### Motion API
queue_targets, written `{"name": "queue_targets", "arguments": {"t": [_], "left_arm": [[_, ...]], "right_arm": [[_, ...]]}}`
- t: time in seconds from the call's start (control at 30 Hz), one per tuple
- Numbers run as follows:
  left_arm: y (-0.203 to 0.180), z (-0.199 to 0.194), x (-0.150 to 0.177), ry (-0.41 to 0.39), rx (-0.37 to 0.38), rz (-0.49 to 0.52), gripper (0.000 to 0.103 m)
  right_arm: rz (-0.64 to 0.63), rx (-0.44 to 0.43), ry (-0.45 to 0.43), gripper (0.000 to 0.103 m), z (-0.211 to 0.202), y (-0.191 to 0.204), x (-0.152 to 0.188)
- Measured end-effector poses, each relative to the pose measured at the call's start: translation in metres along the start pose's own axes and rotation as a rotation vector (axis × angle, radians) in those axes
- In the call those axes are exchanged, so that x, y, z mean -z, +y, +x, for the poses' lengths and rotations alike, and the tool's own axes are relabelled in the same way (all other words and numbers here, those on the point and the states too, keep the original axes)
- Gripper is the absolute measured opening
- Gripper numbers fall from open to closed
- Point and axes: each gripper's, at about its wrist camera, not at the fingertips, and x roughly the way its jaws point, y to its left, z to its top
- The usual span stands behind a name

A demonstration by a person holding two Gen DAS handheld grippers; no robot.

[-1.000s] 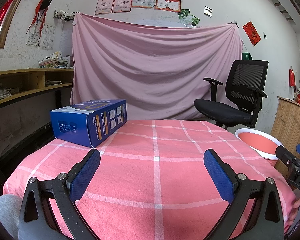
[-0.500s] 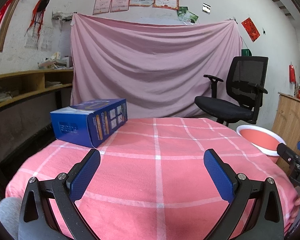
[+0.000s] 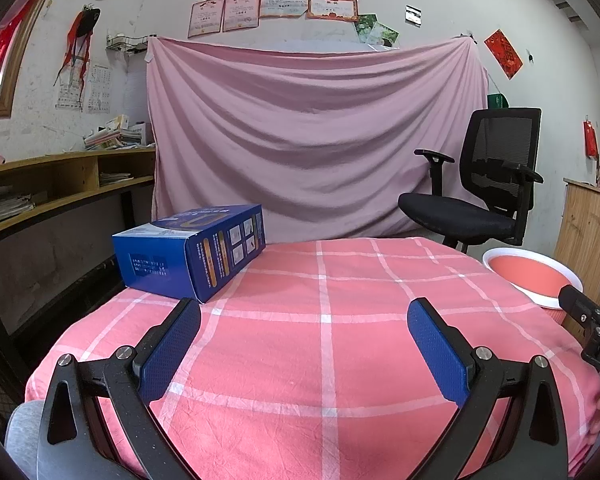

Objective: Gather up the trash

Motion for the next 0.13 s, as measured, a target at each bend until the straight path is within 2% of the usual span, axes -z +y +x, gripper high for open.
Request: {"name": "queue_targets", "arguments": {"t": [0.13], "left_arm": [[0.0017,0.0011,-0.0006,0.005,-0.002,-0.005,0.101]], "right_arm": [[0.001,-0.002,0.004,0.103,0.0010,-0.0016,-0.0009]]}}
